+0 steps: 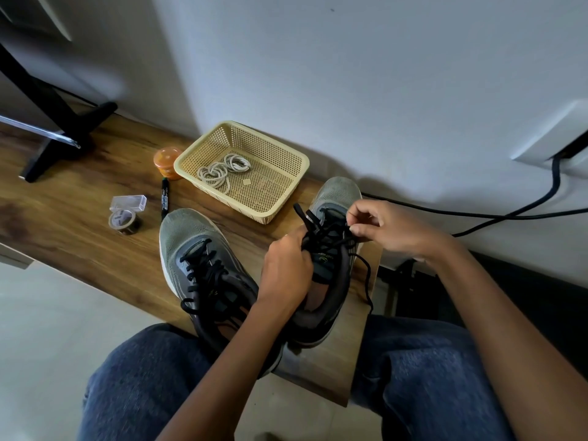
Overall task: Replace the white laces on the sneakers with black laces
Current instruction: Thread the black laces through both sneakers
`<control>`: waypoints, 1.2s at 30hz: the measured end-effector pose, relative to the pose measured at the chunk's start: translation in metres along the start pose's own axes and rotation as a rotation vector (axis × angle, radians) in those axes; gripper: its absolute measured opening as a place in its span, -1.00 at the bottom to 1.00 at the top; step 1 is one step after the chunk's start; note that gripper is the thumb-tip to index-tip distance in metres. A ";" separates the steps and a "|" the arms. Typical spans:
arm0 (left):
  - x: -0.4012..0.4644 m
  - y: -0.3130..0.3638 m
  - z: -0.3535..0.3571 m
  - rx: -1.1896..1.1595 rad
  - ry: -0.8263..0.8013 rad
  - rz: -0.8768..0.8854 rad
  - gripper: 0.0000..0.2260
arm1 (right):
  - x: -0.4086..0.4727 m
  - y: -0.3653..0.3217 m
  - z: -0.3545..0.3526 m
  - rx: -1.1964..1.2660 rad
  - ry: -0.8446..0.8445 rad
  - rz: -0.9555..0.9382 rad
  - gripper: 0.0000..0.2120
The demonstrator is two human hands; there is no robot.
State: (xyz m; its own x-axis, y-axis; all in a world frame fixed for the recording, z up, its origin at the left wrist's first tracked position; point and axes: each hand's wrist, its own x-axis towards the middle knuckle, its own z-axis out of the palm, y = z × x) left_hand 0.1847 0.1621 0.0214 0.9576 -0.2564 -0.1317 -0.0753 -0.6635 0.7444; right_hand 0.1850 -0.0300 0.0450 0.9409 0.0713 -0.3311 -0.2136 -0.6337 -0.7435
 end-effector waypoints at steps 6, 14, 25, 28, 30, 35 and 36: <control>0.000 0.001 0.001 0.003 -0.003 -0.004 -0.65 | -0.003 0.001 -0.001 0.046 -0.017 0.019 -0.80; 0.001 0.001 0.000 -0.009 0.005 -0.022 -0.65 | -0.003 -0.007 0.003 0.070 0.129 -0.004 -0.84; 0.000 0.005 -0.002 0.006 0.003 -0.026 -0.74 | -0.008 -0.015 0.001 0.108 0.120 -0.027 -0.93; 0.000 0.005 -0.003 0.006 -0.003 -0.030 -0.73 | -0.014 -0.012 -0.003 0.178 0.082 -0.043 -0.94; 0.000 0.004 -0.002 0.007 -0.001 -0.028 -0.72 | -0.016 -0.011 -0.004 0.196 0.078 -0.050 -0.94; 0.000 0.003 0.000 0.017 0.005 -0.028 -0.69 | -0.014 -0.011 -0.003 0.218 0.065 -0.063 -0.96; 0.000 0.003 0.000 0.015 0.001 -0.027 -0.67 | -0.013 -0.011 -0.002 0.204 0.064 -0.069 -0.94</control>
State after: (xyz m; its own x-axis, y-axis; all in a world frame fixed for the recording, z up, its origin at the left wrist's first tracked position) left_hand 0.1843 0.1602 0.0237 0.9596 -0.2376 -0.1505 -0.0540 -0.6808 0.7305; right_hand 0.1755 -0.0259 0.0590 0.9685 0.0557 -0.2427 -0.1909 -0.4596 -0.8673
